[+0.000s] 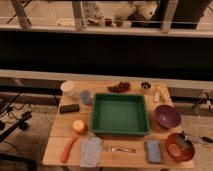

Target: Wipe red bowl with brush

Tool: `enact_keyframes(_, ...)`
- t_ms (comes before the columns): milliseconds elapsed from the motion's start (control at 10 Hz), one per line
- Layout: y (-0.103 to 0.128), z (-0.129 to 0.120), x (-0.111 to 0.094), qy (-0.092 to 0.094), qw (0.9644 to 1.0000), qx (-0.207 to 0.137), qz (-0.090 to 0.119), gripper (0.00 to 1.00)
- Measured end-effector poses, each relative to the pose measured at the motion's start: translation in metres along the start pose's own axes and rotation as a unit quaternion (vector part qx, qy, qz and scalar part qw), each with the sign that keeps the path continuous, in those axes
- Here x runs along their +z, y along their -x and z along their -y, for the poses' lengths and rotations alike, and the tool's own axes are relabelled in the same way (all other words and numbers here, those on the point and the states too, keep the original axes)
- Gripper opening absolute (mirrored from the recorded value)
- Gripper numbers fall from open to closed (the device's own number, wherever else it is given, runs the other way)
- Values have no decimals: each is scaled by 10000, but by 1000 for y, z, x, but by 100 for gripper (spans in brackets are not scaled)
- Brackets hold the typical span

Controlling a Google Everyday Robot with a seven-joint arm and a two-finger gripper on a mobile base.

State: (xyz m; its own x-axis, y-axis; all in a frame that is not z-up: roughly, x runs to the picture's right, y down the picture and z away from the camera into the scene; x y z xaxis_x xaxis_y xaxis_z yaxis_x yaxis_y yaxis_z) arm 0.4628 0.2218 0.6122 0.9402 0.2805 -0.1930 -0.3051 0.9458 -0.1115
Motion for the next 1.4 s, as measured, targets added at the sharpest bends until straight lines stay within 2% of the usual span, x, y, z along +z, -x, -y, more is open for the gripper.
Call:
enact_keyframes(300,-7,-7,3,-31,9987,-446,-254,3)
enact_keyframes(900,-26,-9,24,3,9988,-257,-419,3)
enact_keyframes(1400,-17,-4,36,-5,9993,-176,-319,3)
